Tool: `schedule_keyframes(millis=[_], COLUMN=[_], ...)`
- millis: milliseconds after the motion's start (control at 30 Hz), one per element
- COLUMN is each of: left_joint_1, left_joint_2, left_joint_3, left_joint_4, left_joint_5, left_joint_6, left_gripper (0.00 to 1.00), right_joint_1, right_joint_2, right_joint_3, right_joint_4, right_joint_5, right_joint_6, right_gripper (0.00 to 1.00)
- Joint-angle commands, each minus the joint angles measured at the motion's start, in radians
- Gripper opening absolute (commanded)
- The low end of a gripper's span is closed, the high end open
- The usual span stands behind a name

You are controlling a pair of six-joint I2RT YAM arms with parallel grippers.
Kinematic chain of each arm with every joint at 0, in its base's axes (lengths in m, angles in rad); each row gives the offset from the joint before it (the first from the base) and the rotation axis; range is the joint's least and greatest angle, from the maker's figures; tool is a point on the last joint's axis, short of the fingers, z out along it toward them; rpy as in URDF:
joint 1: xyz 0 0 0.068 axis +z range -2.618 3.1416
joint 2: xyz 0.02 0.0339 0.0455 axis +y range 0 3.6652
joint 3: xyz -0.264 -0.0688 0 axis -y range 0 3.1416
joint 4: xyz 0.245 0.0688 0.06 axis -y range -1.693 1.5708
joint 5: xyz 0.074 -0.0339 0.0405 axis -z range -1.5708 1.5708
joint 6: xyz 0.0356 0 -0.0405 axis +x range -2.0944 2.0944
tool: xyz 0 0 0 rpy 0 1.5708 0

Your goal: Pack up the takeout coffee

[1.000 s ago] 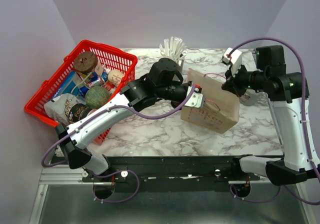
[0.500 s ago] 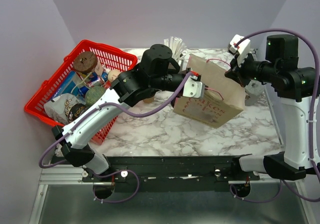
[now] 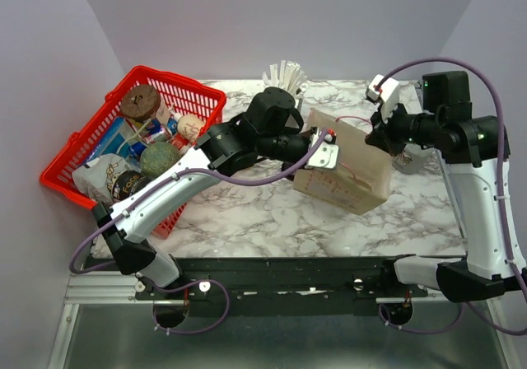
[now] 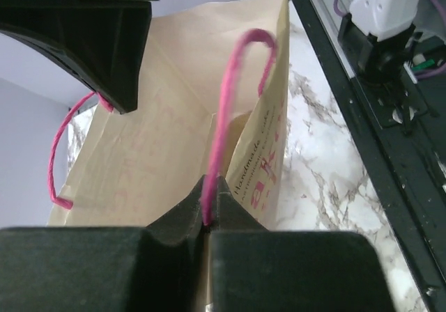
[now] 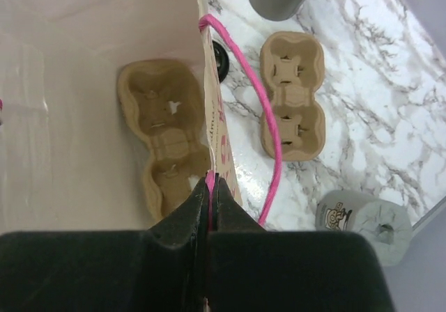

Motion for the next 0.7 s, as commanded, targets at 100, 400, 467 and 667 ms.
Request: schedule_keyframes(millis=[100, 400, 467, 667], left_joint_1=[0.0, 0.045, 0.052, 0.074], left_joint_2=[-0.027, -0.103, -0.126, -0.172], left_joint_3=[-0.132, -0.072, -0.091, -0.213], left_joint_4=[0.024, 0.104, 0.098, 0.211], left_joint_5=[-0.057, -0.097, -0.095, -0.192], left_joint_6=[-0.051, -0.166, -0.165, -0.342], left_gripper=[0.99, 0.99, 0.99, 0.99], right_joint_1=[0.003, -0.03, -0.028, -0.085], right_joint_2=[-0.017, 0.112, 0.074, -0.032], right_joint_3=[-0.155, 0.234, 0.155, -0.048], right_joint_4=[0.052, 0.02, 0.037, 0.182], right_joint_5=[0.018, -0.081, -0.077, 0.046], right_joint_6=[0.046, 0.149, 0.135, 0.133], right_gripper=[1.0, 1.0, 1.0, 0.96])
